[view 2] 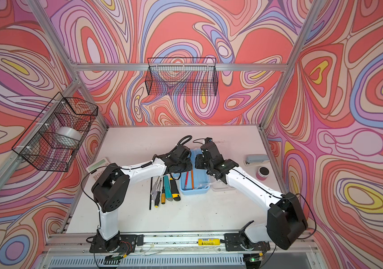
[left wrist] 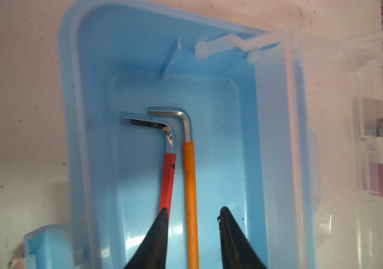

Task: Pack the tool kit
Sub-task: 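Open the left gripper and move it back over the black hex key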

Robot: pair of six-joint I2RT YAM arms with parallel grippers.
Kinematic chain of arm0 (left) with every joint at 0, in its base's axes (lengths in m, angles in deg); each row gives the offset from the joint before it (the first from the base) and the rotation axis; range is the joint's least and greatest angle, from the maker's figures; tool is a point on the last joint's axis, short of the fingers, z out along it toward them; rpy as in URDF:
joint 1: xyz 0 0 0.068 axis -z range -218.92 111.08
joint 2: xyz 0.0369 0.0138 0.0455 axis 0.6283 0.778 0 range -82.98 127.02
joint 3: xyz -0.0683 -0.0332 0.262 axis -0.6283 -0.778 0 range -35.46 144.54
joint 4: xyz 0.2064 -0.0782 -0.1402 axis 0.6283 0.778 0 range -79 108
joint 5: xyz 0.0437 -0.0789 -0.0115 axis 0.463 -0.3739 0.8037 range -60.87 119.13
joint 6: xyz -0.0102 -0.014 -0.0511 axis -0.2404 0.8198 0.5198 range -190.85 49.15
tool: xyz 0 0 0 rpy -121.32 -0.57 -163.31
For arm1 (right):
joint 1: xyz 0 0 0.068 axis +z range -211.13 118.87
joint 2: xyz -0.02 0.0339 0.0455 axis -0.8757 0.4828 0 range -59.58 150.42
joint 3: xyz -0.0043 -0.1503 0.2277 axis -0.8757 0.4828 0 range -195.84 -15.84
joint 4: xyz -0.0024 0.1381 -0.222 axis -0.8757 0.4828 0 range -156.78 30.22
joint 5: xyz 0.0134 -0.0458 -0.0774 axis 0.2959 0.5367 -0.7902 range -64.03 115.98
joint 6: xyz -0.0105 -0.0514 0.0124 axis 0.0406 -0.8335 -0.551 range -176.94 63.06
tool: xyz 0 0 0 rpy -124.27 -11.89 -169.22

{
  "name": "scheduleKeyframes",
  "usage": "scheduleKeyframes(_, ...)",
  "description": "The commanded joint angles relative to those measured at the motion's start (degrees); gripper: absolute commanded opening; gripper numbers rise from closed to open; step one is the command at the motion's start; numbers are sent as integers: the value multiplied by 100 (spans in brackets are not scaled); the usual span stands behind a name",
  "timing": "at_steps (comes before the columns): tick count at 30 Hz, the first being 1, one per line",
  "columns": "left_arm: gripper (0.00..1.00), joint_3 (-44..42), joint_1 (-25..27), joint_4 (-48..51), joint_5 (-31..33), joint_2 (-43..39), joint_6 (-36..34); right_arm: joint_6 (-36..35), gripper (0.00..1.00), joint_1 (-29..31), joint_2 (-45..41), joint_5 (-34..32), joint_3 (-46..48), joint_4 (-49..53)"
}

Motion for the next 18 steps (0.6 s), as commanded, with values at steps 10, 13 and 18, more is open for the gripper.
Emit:
scheduleKeyframes(10, 38, -597, -14, 238, 570, -1546, -990, -220, 35, -34, 196, 312, -339, -157)
scheduleKeyframes(13, 38, -856, -151, 709, 972, -1985, -1334, -211, 34, -32, 144, 289, -364, -70)
scheduleKeyframes(18, 40, -1736, -654, 977, 920, -2996, -1376, -134, 34, 15, 16, 245, -350, 114)
